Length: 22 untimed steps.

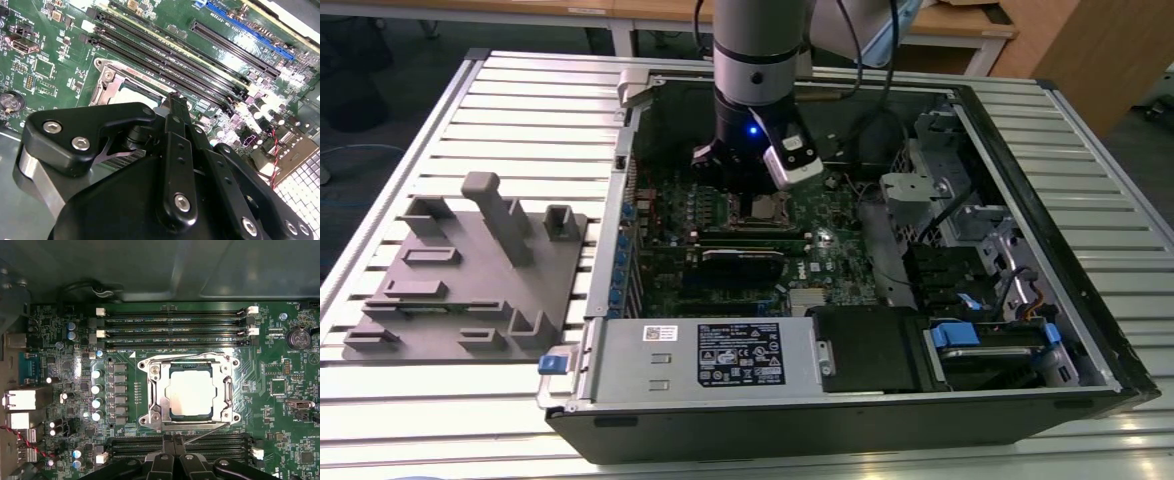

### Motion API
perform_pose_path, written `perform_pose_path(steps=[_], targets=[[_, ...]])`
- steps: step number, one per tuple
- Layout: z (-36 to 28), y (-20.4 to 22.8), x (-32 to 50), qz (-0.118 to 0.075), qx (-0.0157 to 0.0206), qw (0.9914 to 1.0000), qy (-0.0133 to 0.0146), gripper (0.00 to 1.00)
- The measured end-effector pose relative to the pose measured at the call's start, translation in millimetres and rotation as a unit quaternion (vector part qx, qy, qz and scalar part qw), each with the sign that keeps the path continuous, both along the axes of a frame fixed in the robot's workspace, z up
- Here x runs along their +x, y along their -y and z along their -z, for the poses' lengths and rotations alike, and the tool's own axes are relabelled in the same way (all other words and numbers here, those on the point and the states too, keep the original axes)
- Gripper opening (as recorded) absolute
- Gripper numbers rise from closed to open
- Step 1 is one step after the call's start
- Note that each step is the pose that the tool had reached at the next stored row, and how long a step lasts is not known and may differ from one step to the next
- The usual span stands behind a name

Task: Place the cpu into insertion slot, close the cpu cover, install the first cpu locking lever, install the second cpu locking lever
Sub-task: 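Install the second cpu locking lever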

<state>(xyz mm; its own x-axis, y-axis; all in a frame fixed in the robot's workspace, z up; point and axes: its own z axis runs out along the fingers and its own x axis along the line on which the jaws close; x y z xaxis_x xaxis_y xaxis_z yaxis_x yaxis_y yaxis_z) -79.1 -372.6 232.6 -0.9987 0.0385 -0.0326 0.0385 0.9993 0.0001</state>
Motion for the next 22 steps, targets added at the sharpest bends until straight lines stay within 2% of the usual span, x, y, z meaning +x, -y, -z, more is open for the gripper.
perform_pose_path(steps=[6,22], targets=[[0.1,0.0,0.0,0.0,-0.0001,1.0,0.0,0.11],[5.4,0.0,0.0,0.0,0.0,1.0,0.0,0.11]])
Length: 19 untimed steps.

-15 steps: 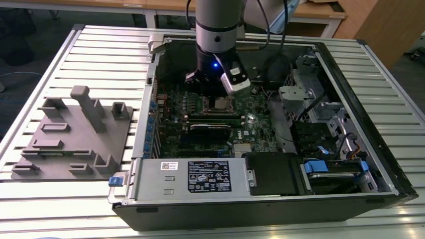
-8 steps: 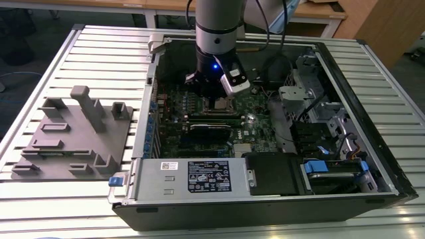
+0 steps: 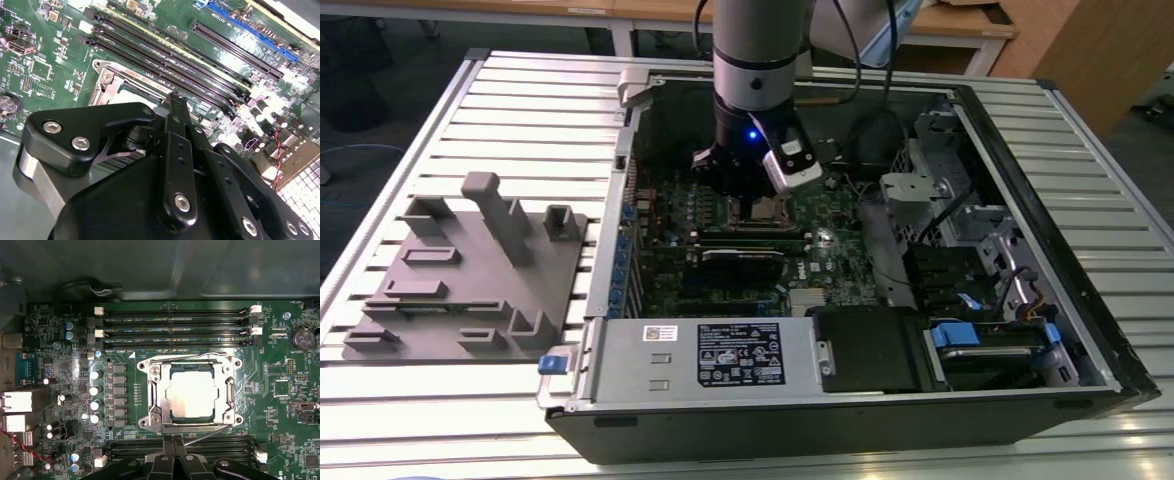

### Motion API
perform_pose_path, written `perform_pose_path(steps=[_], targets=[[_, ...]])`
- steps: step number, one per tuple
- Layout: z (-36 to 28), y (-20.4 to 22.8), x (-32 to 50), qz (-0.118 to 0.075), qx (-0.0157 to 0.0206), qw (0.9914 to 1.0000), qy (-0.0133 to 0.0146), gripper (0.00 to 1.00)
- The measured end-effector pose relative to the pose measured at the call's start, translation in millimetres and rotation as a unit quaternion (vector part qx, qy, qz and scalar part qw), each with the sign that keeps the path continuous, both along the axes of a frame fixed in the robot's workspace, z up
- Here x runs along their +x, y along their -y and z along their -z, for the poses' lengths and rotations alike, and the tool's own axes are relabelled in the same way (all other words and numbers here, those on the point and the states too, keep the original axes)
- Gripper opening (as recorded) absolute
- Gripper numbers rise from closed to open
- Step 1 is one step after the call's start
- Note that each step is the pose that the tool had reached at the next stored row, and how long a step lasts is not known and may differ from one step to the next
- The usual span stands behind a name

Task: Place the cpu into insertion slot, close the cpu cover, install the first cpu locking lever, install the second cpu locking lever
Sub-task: 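Install the second cpu locking lever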

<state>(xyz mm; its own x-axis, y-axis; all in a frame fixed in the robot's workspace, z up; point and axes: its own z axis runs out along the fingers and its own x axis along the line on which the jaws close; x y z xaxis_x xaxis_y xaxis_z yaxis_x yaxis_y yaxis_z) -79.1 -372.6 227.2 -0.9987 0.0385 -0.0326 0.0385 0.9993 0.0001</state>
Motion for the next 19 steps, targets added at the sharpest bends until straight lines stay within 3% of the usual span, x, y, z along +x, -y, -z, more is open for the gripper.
perform_pose_path(steps=[19], targets=[[2.8,0.0,-0.1,0.0,-0.0002,1.0,0.0,0.11]])
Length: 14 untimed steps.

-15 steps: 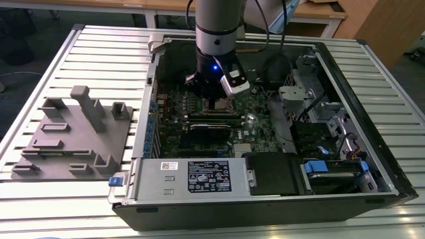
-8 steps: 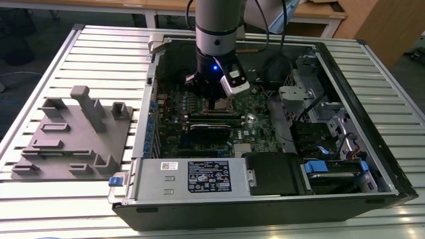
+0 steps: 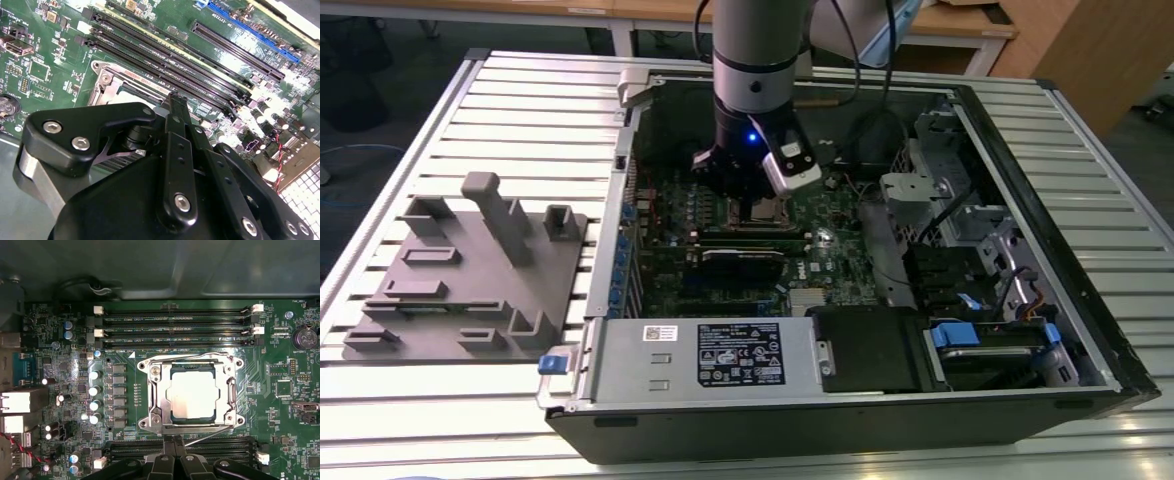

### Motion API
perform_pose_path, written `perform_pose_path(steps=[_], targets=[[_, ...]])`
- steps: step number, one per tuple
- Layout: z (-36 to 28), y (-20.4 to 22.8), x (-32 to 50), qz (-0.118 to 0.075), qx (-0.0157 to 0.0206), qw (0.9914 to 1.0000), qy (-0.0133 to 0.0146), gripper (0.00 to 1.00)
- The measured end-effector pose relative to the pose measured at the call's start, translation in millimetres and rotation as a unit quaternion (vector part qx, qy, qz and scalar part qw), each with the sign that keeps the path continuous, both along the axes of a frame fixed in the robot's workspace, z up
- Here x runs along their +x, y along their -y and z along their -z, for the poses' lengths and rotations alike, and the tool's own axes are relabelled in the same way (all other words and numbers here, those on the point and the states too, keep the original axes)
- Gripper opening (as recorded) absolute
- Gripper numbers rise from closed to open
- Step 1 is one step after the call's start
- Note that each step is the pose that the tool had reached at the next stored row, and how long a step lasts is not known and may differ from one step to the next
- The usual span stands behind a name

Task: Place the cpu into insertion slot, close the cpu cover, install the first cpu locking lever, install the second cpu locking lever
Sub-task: 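Install the second cpu locking lever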

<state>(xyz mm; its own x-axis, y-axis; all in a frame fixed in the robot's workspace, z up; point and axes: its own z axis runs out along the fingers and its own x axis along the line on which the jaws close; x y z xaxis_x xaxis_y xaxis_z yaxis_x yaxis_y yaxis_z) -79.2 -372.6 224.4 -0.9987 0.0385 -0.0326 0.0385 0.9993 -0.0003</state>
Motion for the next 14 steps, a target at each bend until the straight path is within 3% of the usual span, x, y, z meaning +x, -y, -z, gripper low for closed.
perform_pose_path(steps=[14], targets=[[1.8,0.0,-0.5,0.0,-0.0001,1.0,0.0,0.11]])
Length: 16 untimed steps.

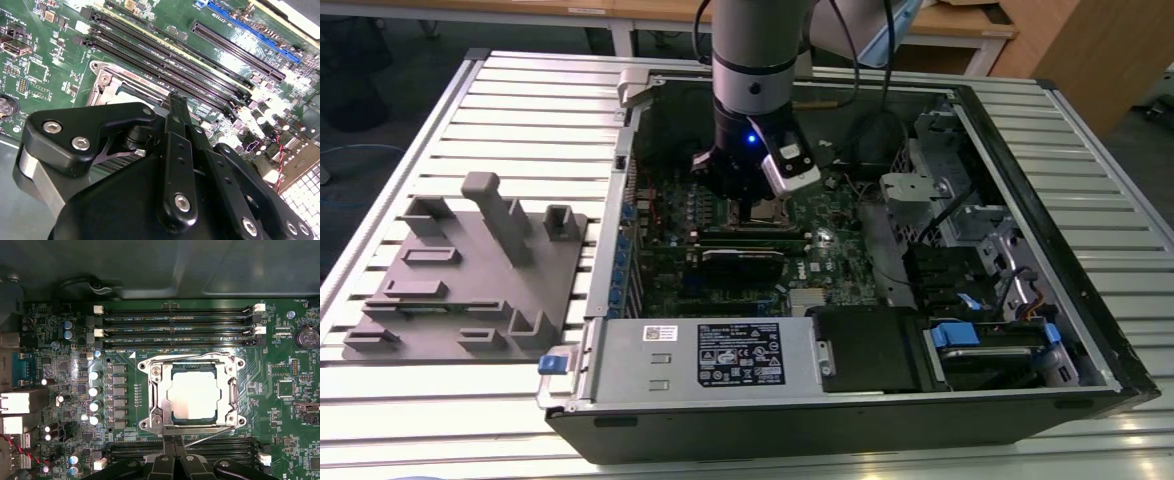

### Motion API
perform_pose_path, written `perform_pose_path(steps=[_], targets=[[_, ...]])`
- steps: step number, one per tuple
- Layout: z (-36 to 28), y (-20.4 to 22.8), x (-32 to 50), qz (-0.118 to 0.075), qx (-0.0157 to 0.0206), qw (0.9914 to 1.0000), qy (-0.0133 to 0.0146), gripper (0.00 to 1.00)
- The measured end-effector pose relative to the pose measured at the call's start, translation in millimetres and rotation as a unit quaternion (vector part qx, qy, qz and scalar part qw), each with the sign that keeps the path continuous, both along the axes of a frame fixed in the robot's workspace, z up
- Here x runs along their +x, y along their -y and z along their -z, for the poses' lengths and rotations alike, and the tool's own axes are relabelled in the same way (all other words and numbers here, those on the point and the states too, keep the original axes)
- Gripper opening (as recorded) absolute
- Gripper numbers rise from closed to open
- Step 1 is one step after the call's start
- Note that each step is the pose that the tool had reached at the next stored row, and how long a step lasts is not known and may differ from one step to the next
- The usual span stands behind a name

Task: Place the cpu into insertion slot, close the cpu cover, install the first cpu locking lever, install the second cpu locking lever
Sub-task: 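Install the second cpu locking lever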

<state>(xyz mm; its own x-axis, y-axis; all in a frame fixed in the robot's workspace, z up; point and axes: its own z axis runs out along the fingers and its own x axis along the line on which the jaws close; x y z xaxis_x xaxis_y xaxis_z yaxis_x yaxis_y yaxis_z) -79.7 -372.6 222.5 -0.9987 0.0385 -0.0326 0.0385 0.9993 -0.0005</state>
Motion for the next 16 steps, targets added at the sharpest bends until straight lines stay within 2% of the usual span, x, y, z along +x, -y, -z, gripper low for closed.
perform_pose_path(steps=[16], targets=[[2.5,0.0,0.0,0.0,0.0,1.0,0.0,0.11]])
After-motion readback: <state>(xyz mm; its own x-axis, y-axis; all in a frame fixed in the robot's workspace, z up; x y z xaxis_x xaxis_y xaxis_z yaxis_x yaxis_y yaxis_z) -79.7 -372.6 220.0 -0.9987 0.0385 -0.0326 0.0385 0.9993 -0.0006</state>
